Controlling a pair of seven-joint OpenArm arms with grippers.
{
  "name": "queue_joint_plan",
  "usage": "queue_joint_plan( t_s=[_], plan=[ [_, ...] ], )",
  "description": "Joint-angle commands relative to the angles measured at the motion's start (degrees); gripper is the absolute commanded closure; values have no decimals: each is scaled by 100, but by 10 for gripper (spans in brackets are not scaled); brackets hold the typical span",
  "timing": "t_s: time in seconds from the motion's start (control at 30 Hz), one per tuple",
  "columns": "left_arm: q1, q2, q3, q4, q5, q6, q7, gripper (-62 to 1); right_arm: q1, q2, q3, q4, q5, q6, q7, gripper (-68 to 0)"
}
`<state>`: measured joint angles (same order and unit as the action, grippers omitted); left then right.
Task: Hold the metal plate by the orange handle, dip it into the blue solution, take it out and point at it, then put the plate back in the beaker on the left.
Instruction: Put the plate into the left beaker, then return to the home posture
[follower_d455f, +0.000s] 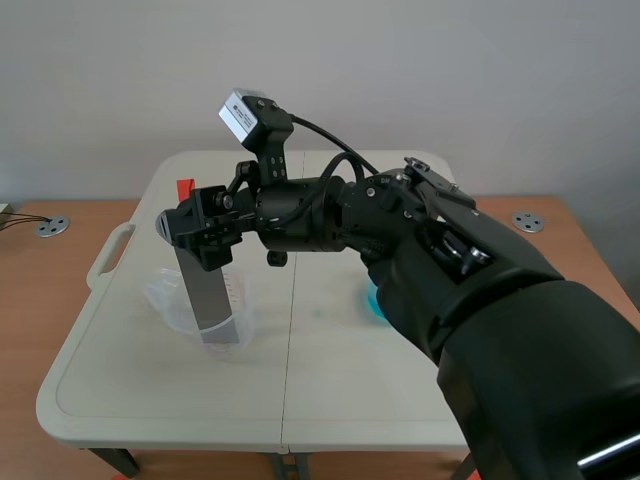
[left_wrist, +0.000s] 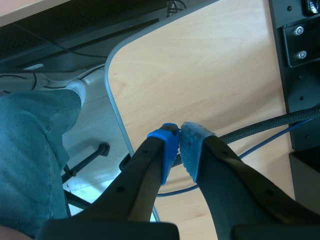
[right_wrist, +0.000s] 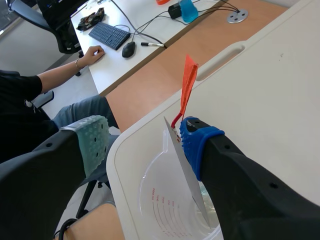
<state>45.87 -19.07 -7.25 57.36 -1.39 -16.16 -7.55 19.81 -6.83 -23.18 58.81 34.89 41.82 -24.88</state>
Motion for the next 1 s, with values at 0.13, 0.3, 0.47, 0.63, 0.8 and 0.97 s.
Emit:
queue_joint_plan(
  t_s=[0.13,0.3,0.47,0.63,0.8,0.97],
  plan=[
    [59,-2,-37,33,568,0,-68,-502,219,2,382,37,61,-2,192,-492],
    [59,-2,-37,33,595,15,-199,-623,289,79,723,55,116,-2,214,-614],
    [61,0,-37,33,592,11,-192,-623,282,275,1073,291,195,0,184,-665],
    [61,2,-37,33,588,11,-192,-623,142,612,1375,787,195,0,166,-665],
    [101,-35,-105,57,595,87,-166,-623,-251,1001,1722,1499,238,0,-9,-664],
    [490,-214,-787,522,227,669,-704,-623,-844,1419,2122,2369,623,0,-291,-663]
  ],
)
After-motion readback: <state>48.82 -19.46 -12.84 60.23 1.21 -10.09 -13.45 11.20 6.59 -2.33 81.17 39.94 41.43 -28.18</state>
